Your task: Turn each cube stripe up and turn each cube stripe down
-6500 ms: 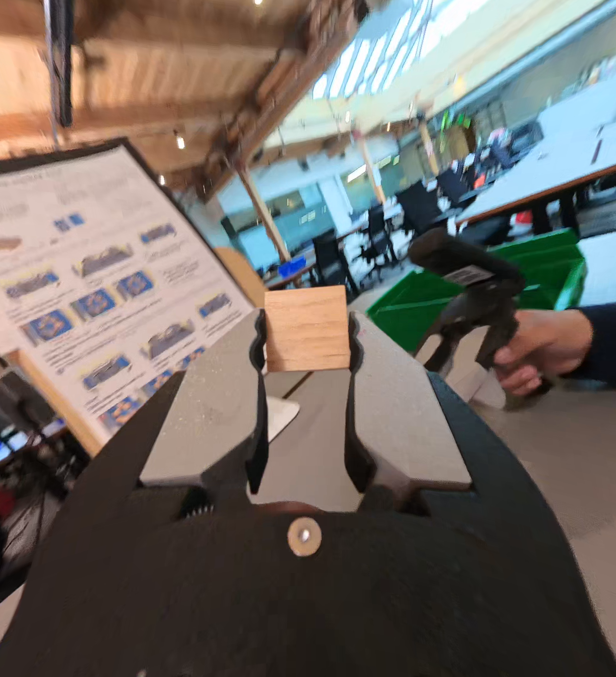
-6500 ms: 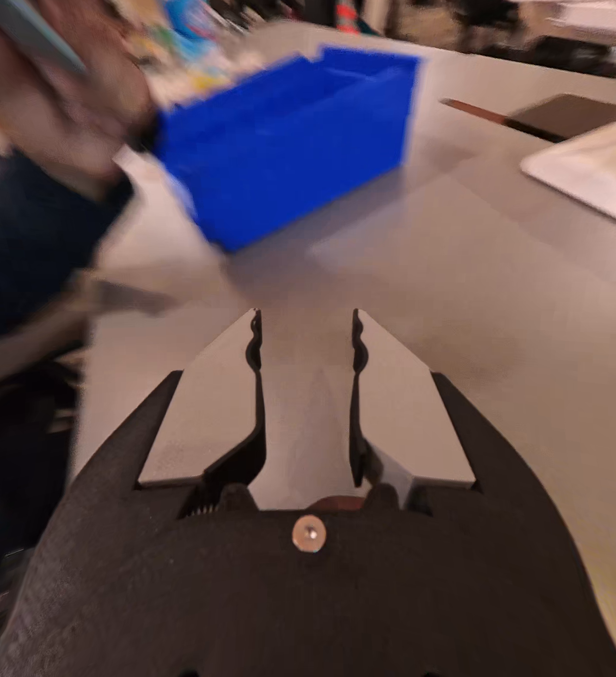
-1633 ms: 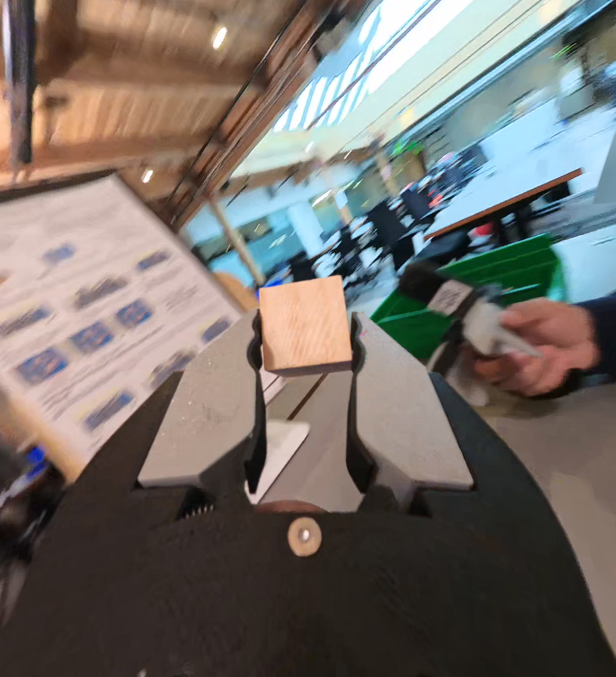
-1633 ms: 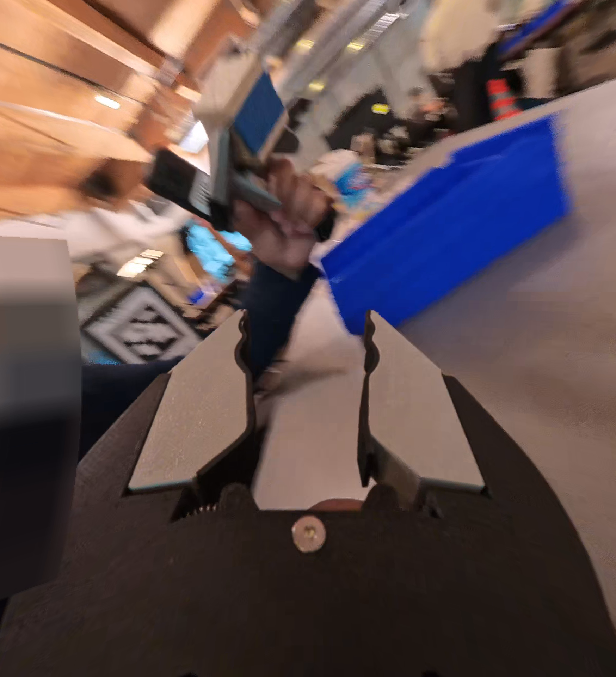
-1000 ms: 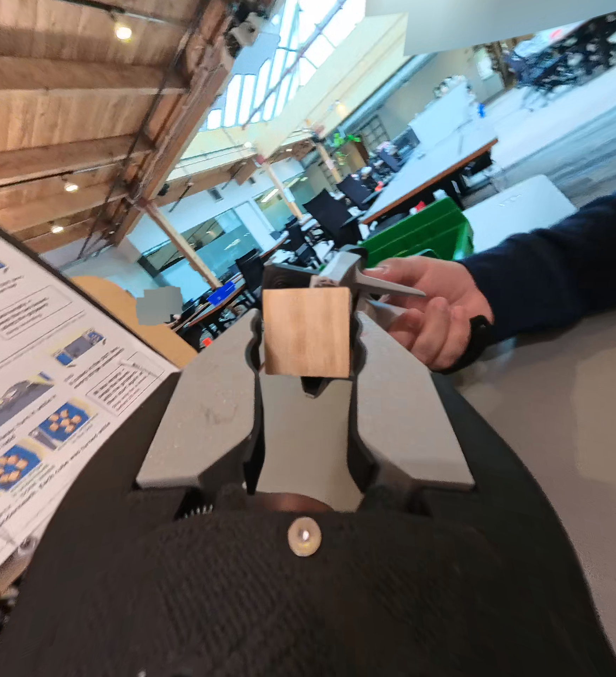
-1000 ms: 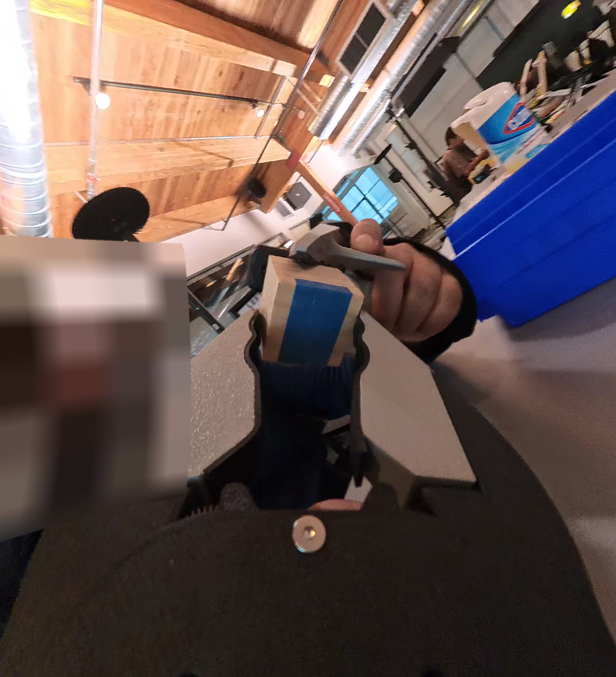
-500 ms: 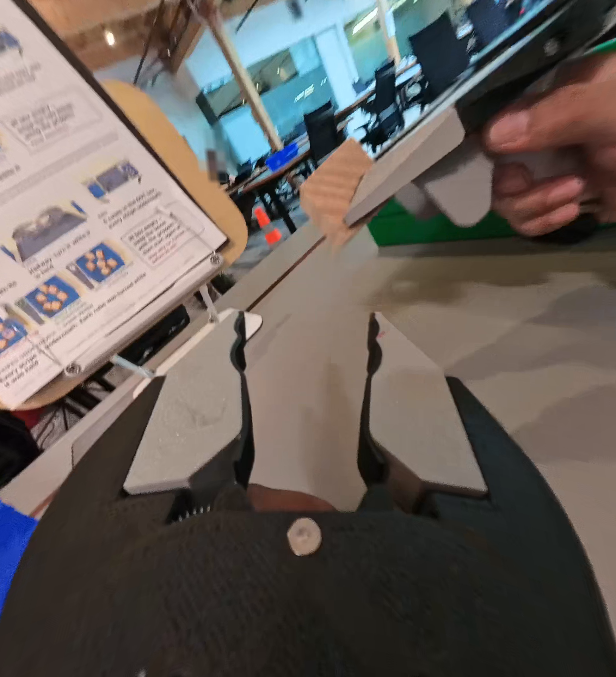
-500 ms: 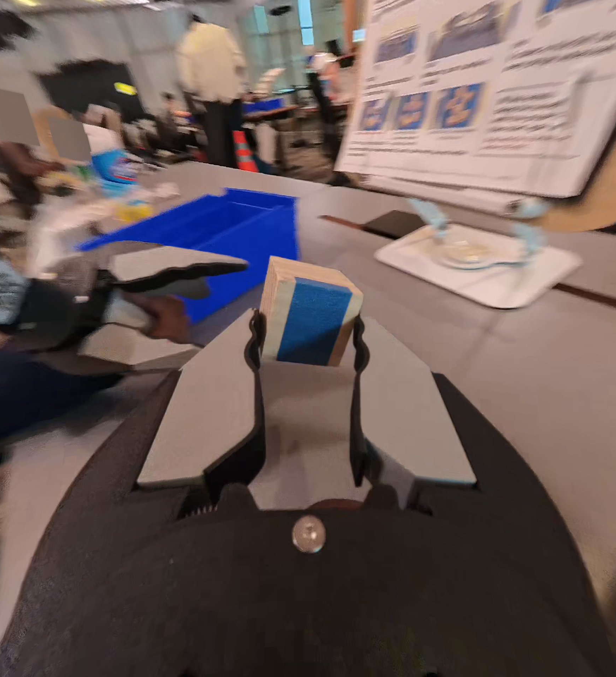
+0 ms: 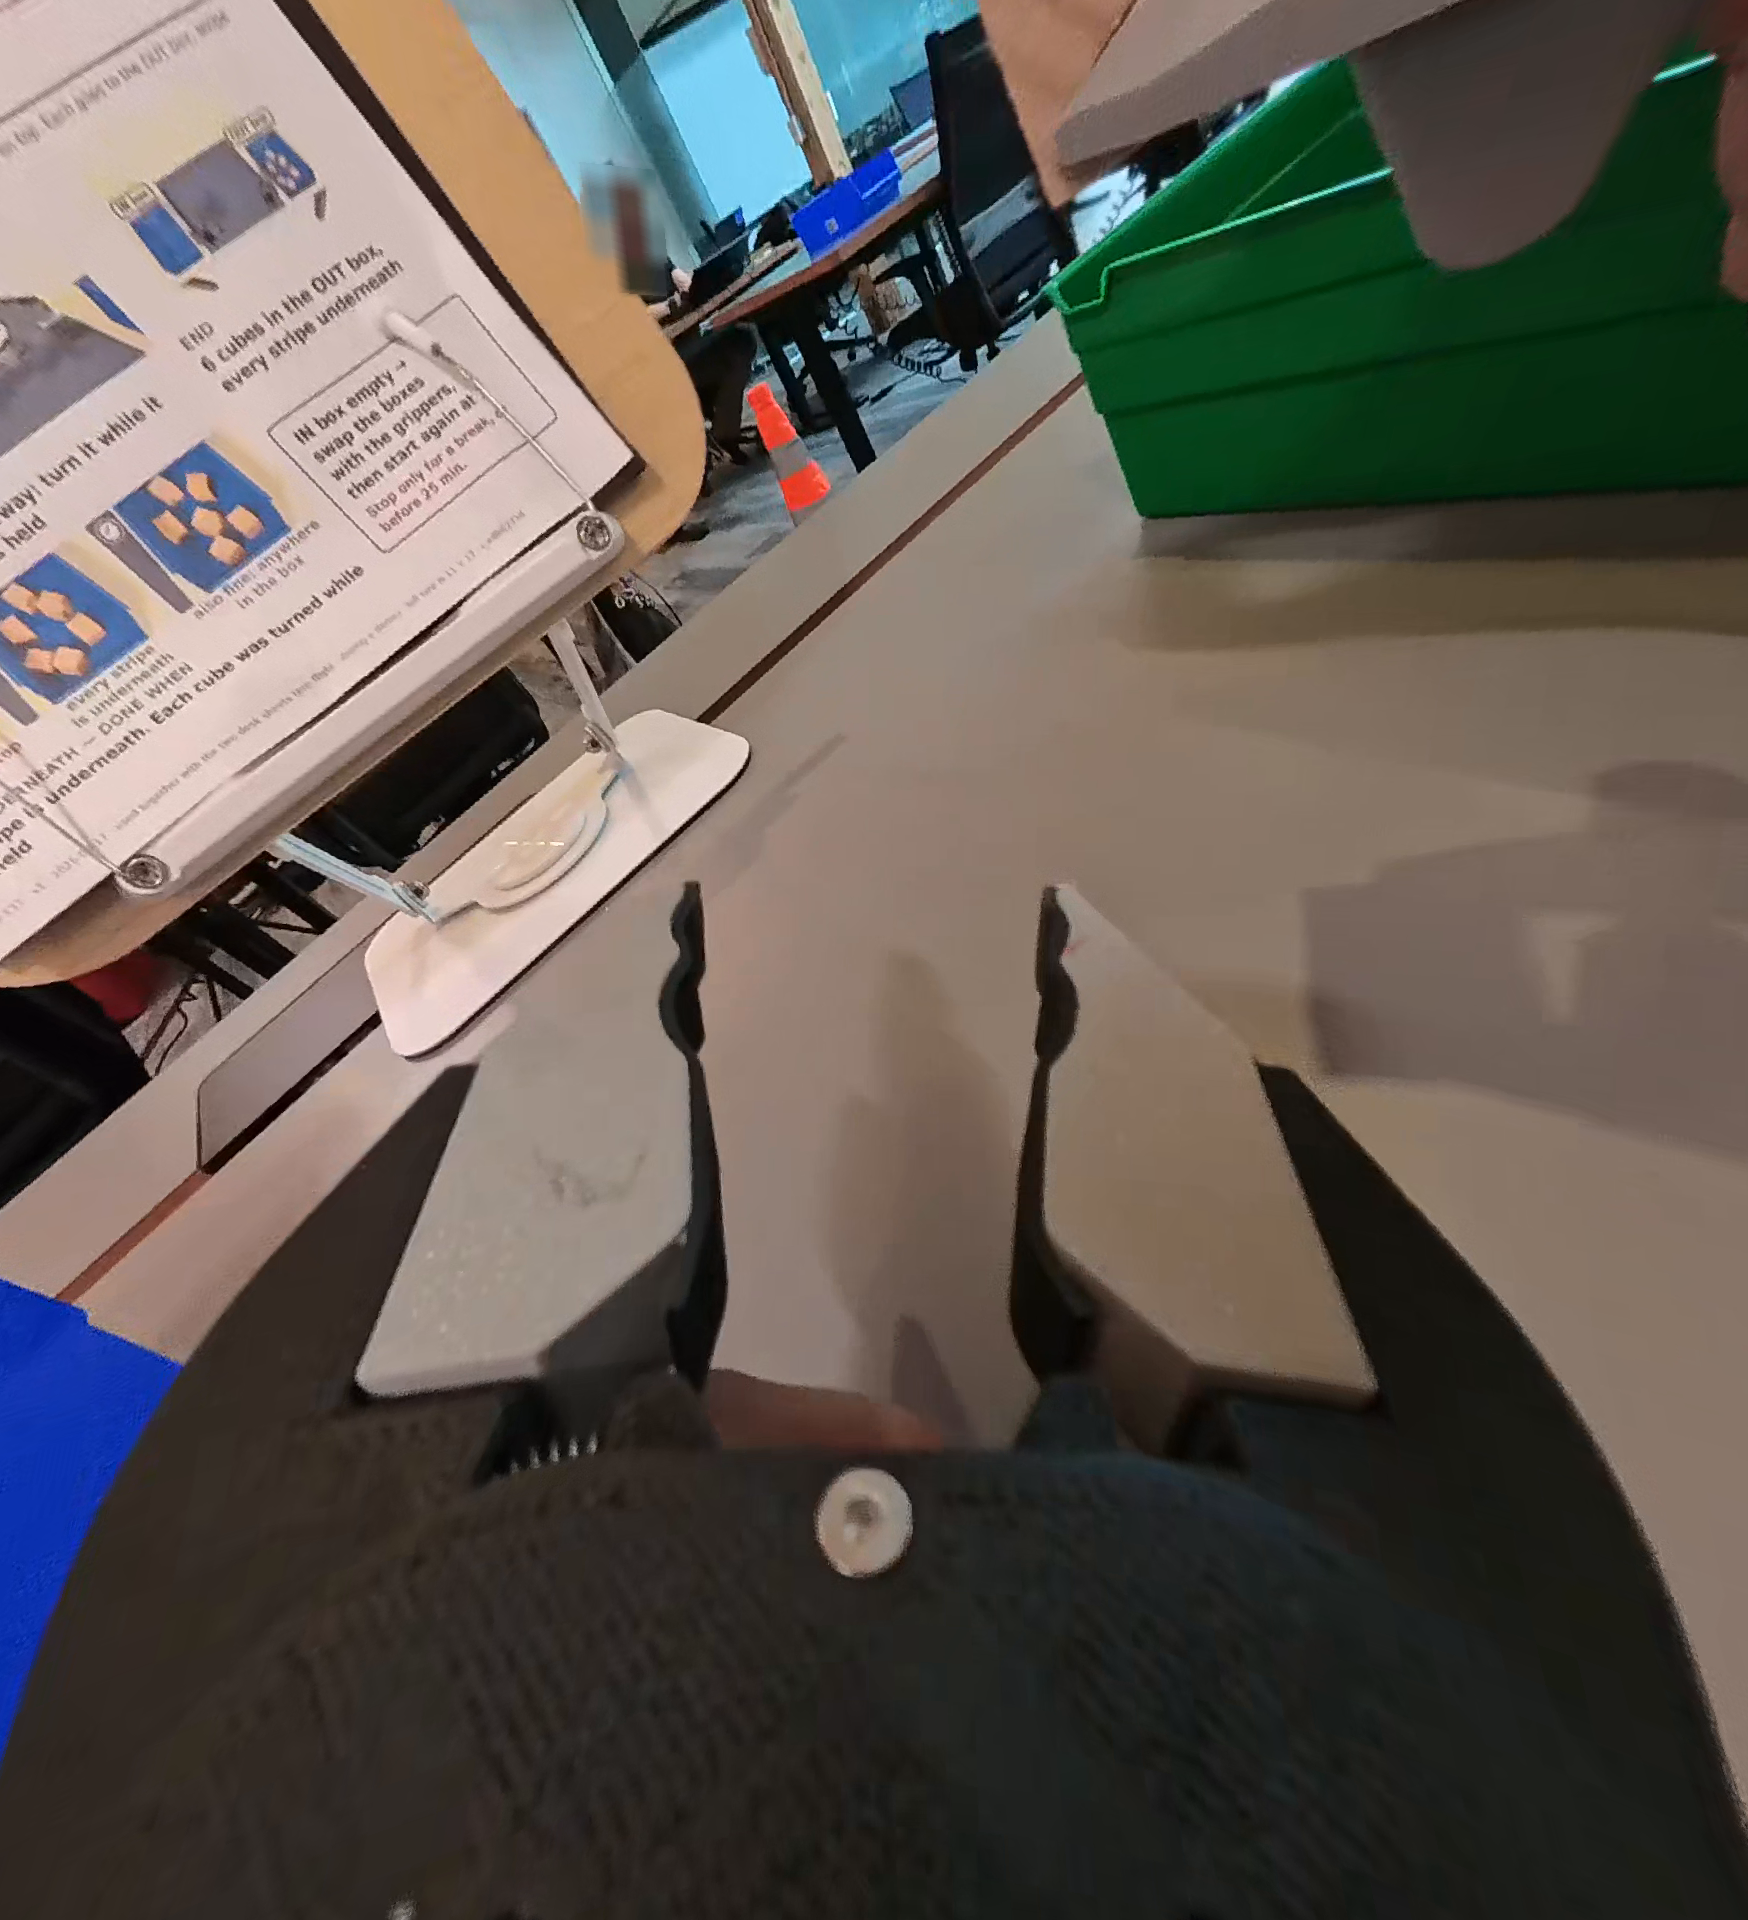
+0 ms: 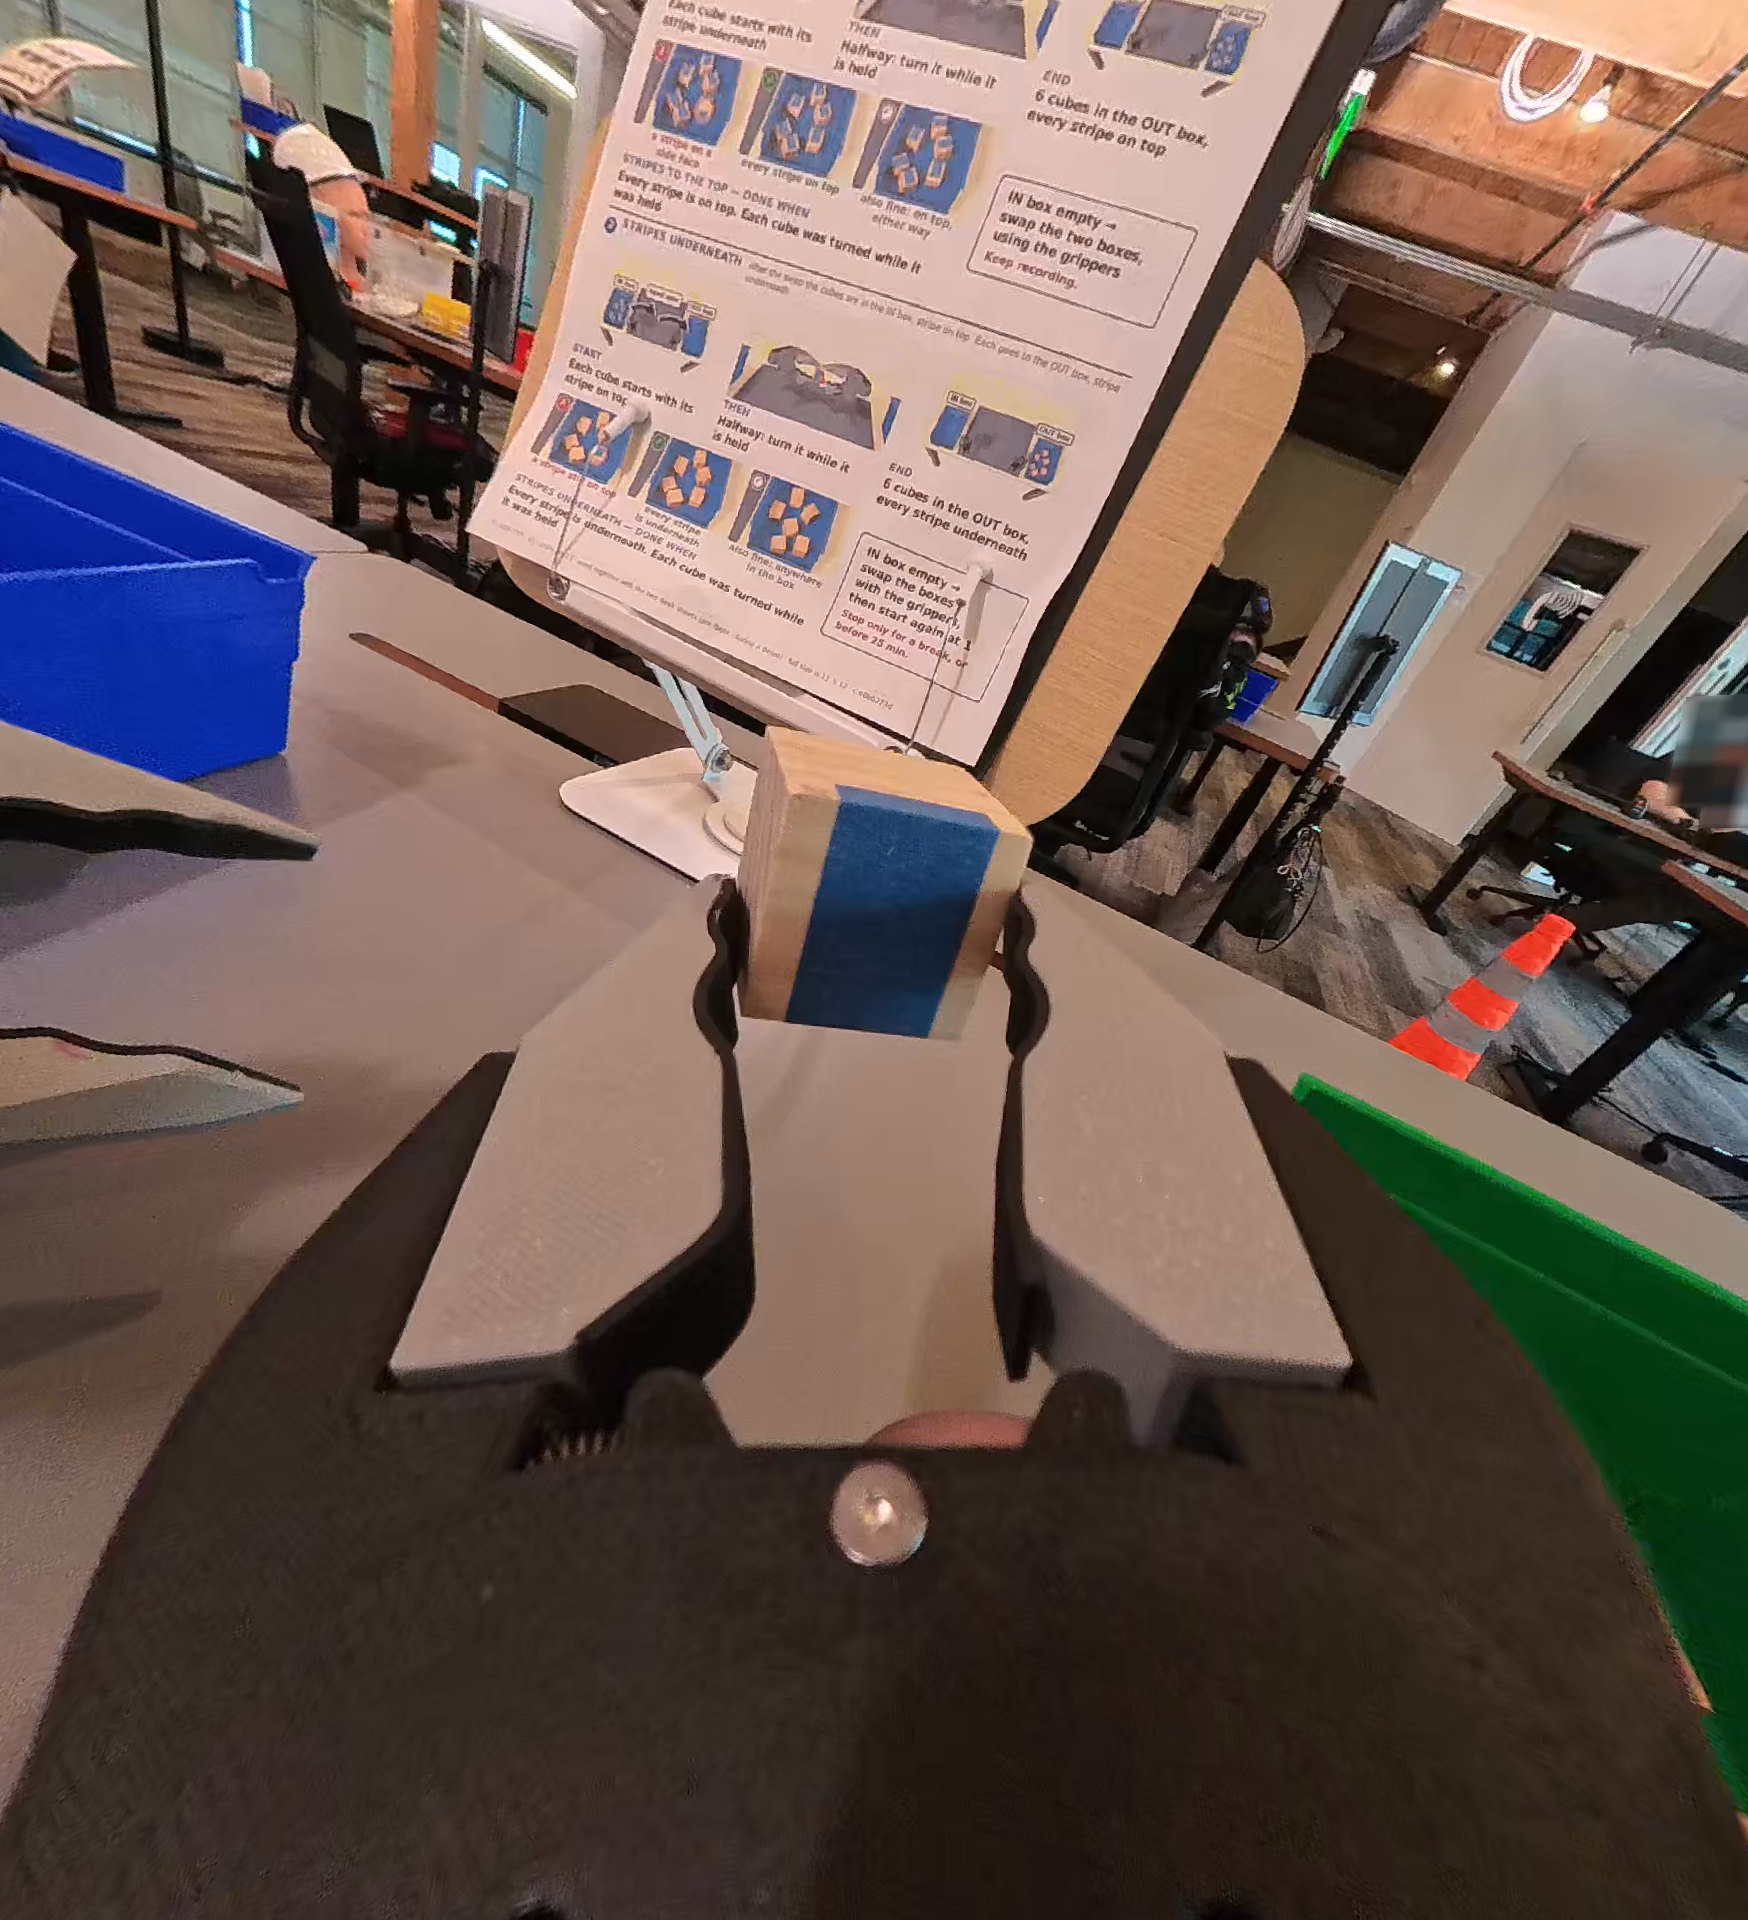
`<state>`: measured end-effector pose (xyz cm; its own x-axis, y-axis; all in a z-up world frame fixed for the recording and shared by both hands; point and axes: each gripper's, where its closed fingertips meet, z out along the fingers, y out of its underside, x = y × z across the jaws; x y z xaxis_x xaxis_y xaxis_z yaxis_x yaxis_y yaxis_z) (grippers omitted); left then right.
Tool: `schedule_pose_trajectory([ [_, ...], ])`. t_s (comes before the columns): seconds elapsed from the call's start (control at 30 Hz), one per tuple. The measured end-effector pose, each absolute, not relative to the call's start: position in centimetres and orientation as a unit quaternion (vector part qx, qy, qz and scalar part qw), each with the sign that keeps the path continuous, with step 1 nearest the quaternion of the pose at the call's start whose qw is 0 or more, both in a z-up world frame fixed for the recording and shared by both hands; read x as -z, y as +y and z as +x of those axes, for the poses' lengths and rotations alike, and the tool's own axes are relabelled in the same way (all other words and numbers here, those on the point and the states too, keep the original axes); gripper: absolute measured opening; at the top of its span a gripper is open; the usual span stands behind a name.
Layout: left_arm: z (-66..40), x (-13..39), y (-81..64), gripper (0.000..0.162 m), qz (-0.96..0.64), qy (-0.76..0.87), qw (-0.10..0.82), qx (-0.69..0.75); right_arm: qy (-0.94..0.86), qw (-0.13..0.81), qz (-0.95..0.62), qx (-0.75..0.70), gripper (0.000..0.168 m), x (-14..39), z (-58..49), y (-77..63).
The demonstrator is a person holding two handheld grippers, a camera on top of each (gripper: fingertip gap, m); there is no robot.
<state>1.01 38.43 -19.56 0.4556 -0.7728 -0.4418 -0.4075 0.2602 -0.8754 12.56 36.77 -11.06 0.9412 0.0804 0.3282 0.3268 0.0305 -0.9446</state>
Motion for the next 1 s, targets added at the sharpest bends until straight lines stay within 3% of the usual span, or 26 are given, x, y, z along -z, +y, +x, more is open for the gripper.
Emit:
schedule_pose_trajectory([
  [0.47,1.0,19.8,38.5,0.061,-0.585,0.504,0.62,0.137,-0.04,0.817,-0.533,0.217,0.048,2.9,18.4,30.3],
  [0.8,0.8,19.5,38.7,0.061,-0.586,0.5,0.623,0.14,-0.022,0.749,-0.596,0.289,0.048,2.6,21.7,29.6],
  [1.0,0.9,19.5,38.6,0.061,-0.584,0.502,0.623,0.141,0.015,0.711,-0.657,0.25,0.048,3.6,25.7,28.1],
])
